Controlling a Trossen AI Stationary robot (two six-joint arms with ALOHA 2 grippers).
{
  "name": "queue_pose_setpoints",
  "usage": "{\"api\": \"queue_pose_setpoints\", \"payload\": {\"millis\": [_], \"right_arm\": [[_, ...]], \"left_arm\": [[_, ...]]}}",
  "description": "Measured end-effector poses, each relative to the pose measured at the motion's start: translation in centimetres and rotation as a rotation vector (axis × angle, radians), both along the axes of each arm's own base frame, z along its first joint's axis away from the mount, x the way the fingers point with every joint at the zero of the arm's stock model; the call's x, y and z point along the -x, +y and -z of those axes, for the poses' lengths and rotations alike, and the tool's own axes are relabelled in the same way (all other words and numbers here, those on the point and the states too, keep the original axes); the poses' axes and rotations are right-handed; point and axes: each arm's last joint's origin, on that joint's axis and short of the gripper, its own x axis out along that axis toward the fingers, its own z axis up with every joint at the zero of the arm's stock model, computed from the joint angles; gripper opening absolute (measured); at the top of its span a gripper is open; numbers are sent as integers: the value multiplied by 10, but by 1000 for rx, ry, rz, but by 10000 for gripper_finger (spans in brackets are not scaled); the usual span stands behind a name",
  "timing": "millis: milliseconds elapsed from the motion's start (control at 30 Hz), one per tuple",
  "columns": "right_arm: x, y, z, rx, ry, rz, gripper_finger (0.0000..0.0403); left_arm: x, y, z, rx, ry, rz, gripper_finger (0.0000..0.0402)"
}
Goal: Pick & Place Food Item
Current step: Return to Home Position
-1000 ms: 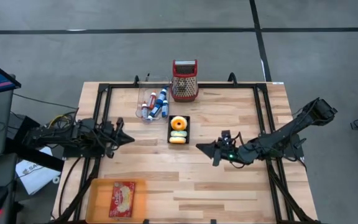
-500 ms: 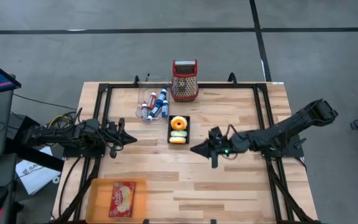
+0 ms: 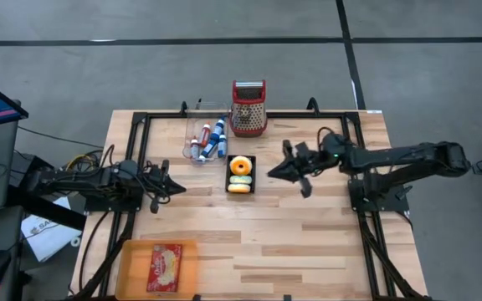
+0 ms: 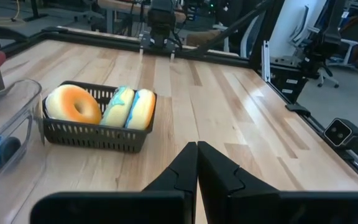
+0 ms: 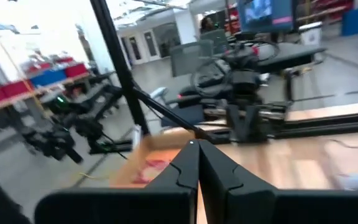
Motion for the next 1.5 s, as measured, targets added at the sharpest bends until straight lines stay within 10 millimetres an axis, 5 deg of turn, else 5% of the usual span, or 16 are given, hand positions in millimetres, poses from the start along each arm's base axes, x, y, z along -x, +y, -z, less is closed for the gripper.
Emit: {"api": "queue_pose_setpoints", "payload": {"millis": [333, 533, 767, 1200, 1500], "right_arm": [[86, 6, 63, 31, -21, 59, 0], [114, 15, 87, 43, -76, 61, 0], [128, 15, 105, 63, -106, 95, 0], [144, 12, 129, 147, 127, 225, 0], [143, 11, 132, 183, 163, 280, 0]], "left_arm": [[-1, 0, 0, 0, -1, 0, 10], [-1, 0, -1, 0, -4, 0, 7], [-1, 0, -1, 0, -5, 0, 9], [-1, 0, -1, 0, -6, 0, 11], [-1, 0, -1, 0, -8, 1, 12]]}}
